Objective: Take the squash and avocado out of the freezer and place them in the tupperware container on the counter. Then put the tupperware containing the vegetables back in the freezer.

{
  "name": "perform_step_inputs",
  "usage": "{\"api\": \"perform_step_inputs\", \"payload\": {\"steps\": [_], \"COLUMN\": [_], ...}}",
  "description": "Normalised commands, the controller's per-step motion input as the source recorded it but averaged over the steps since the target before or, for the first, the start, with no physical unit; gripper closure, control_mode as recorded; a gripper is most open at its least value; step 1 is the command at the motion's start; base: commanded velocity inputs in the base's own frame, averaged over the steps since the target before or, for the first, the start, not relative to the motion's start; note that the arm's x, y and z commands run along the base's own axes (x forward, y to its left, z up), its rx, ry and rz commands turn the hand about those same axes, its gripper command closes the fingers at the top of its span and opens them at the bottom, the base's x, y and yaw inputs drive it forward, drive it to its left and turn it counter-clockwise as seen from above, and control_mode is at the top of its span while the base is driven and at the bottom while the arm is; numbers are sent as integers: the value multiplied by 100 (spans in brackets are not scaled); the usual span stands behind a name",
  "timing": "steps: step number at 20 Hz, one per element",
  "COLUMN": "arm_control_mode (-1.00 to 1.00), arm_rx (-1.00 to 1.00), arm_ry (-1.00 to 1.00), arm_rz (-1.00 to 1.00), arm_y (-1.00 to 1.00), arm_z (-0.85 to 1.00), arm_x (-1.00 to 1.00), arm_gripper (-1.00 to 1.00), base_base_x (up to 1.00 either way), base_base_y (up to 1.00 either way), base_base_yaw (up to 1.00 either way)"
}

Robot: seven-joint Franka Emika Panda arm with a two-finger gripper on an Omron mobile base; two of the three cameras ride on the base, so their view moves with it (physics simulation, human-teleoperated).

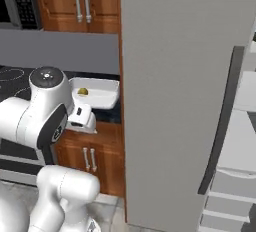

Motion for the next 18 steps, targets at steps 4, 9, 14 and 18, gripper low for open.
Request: {"api": "perform_step_inputs", "payload": {"steps": [4, 9, 14, 18], "arm_control_mode": [100, 100, 100, 100], "arm_rx": [0, 0, 0, 0], "arm_ry": [0, 0, 0, 0], "arm_rz": [0, 0, 0, 0], "arm_y": [0, 0, 0, 0], "arm_z": [0, 0, 0, 0], "arm_x": [0, 0, 0, 0], "arm_gripper": [-100, -100, -100, -100], "base_base_x": [20, 19, 29, 41], "base_base_y": [-100, -100, -100, -99], "base_base_yaw": [0, 0, 0, 0]}}
